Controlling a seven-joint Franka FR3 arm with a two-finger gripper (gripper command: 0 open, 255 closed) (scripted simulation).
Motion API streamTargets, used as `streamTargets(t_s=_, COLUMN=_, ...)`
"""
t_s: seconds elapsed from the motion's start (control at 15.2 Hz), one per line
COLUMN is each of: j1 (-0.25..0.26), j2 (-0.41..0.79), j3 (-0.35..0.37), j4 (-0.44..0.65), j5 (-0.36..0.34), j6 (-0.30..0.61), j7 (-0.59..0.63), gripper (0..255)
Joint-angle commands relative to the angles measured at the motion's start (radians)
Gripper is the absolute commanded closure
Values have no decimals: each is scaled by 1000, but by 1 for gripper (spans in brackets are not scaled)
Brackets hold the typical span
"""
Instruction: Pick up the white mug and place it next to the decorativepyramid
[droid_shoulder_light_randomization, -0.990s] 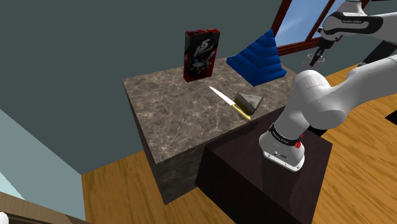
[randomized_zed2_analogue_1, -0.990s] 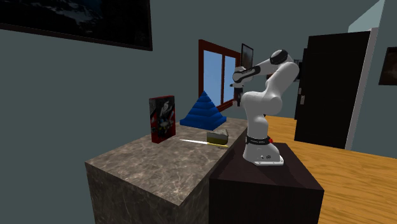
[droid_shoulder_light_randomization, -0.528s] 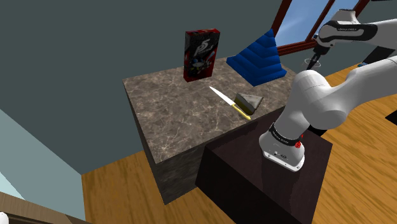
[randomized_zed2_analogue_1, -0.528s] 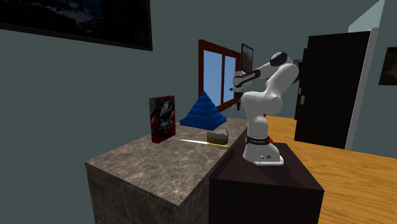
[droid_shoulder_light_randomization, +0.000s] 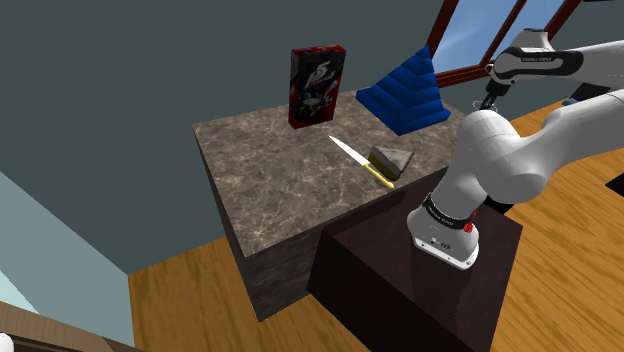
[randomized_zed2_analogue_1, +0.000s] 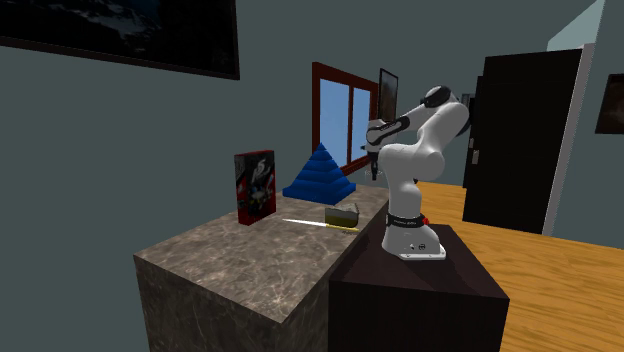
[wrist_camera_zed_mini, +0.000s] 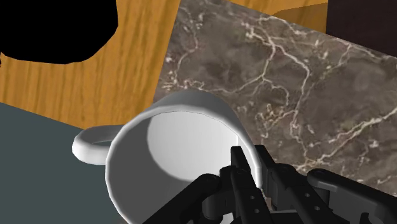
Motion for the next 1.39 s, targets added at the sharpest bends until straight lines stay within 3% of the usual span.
streamTargets(t_s=0.0, j1=4, j2=-8, j3=-14, j4=-7, j5=-14, j6=14, j7=8, gripper=255)
streamTargets(t_s=0.46, j1=4, j2=-8, j3=-14, j4=-7, j5=-14, j6=14, j7=8, gripper=255)
streamTargets(t_s=0.53, j1=4, j2=-8, j3=-14, j4=-7, j5=-14, j6=14, j7=8, gripper=0)
streamTargets(t_s=0.86, j1=4, j2=-8, j3=-14, j4=-7, j5=-14, j6=14, j7=8, gripper=0)
streamTargets(t_s=1.12, j1=-38, j2=45, j3=75, j4=3, j5=59, j6=-53, j7=-21, gripper=0)
streamTargets(t_s=1.32, j1=-38, j2=45, j3=75, j4=3, j5=59, j6=-53, j7=-21, gripper=0)
